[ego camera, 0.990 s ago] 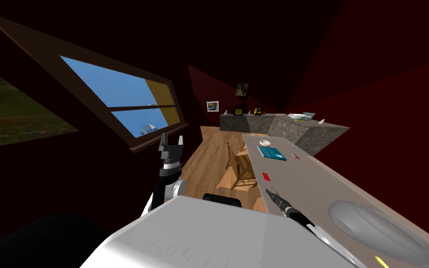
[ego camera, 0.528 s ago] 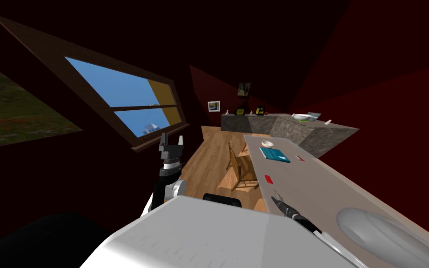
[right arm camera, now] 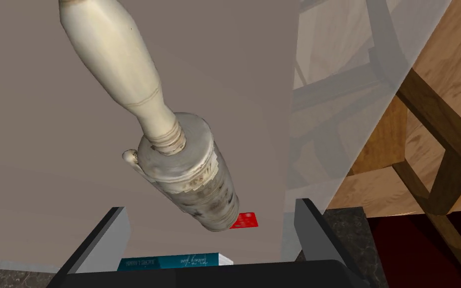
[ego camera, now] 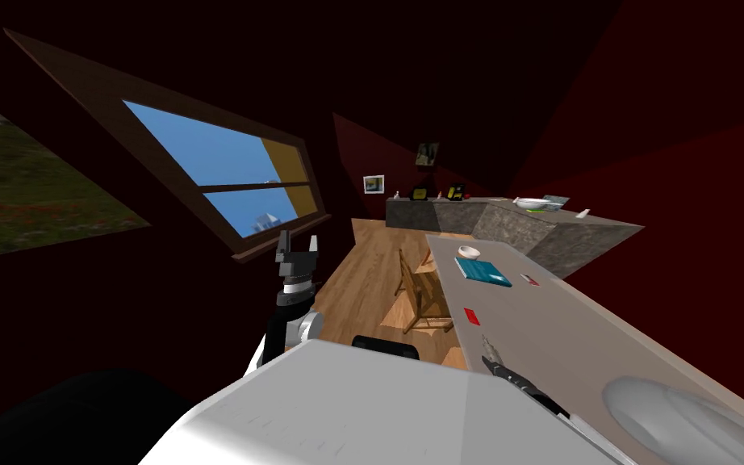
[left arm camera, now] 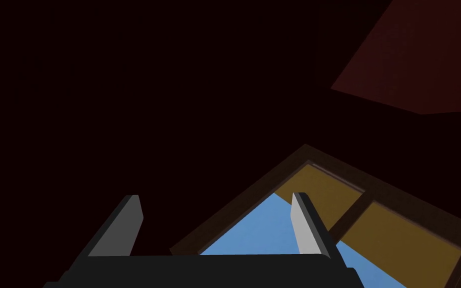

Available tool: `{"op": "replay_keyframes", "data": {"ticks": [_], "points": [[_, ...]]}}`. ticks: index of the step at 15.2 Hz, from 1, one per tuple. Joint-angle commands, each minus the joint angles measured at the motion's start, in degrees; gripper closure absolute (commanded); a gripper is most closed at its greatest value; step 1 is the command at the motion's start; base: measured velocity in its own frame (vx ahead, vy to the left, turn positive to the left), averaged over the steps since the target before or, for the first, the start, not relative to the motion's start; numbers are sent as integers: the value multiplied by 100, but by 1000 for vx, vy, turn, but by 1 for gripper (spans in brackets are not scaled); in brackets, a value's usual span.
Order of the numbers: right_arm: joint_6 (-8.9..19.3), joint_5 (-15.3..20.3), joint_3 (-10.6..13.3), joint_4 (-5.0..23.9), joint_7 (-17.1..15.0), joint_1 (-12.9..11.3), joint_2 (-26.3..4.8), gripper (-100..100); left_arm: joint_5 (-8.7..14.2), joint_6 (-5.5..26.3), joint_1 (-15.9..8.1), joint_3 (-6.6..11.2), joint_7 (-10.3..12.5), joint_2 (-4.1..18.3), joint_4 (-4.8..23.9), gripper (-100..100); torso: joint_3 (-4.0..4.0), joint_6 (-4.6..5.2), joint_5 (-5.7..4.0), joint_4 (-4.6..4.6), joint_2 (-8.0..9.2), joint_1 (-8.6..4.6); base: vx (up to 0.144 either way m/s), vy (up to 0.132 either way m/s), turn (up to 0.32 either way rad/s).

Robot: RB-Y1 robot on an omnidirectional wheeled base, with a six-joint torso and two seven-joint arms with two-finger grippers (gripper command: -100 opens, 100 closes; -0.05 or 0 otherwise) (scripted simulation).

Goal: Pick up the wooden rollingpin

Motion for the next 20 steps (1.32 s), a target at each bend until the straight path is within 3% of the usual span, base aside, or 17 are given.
{"op": "replay_keyframes", "data": {"ticks": [1,4,5,6,12,13,14,18,20], "points": [[47,57,86,230,77,-20,-34,-100,0,0,0,0,0,0,0,0,0,0,0,0,0,0,32,19,84],[115,133,199,572,170,-90,-58,-100,0,0,0,0,0,0,0,0,-4,0,1,-1,-7,4,48,25,78],[29,113,101,488,164,-59,-26,-100,0,0,0,0,0,0,0,0,-5,1,1,-2,-9,5,35,15,22],[176,173,20,589,306,-213,185,-100,0,0,0,0,0,0,0,0,-4,1,1,-1,-6,3,-10,-40,2],[500,296,-170,782,590,-588,681,-100,0,0,-1,1,0,1,0,0,21,1,-14,8,36,-60,-62,-122,15],[461,263,-107,688,512,-494,576,-100,0,0,-1,1,0,1,0,0,19,1,-13,7,33,-56,-26,-65,11],[488,267,-112,682,527,-499,591,100,0,0,0,1,0,1,1,0,16,2,-10,6,28,-43,-10,-26,5],[485,272,-106,679,536,-500,589,100,0,0,0,0,0,0,0,0,7,8,-5,2,13,-16,-2,-4,5],[268,208,-34,644,387,-320,327,100,0,0,0,0,0,0,0,0,4,11,0,-1,8,2,38,108,-19]]}}
